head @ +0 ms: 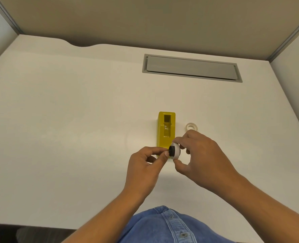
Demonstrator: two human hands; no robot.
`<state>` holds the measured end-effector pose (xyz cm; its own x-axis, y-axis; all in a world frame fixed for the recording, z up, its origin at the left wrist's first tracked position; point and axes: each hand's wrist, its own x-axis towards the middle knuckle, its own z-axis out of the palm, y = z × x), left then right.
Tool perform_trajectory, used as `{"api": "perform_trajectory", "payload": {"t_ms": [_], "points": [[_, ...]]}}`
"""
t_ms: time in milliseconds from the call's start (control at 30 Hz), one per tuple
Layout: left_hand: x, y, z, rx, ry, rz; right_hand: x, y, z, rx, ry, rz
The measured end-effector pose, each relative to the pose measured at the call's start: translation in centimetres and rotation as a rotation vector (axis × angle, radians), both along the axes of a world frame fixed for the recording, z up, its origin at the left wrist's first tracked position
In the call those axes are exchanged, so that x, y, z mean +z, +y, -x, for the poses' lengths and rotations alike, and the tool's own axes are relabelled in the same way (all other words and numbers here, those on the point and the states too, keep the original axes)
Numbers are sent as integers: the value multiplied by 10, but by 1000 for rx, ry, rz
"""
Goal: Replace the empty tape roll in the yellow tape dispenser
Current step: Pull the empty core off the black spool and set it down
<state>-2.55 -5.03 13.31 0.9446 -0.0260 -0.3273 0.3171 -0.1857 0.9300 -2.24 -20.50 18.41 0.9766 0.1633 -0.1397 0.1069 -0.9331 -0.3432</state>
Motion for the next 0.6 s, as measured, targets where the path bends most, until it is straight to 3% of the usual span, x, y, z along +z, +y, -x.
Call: {"api": "perform_trajectory", "payload": {"t_ms": [167, 400, 600], "points": [[5, -1, 0, -11, 18, 43, 2, 1, 2, -4, 2, -24], [19, 0, 3, -9, -17, 142, 9, -2, 7, -87, 37, -273], [34, 3, 6, -31, -60, 167, 20, -3, 10, -116, -4, -353]]}}
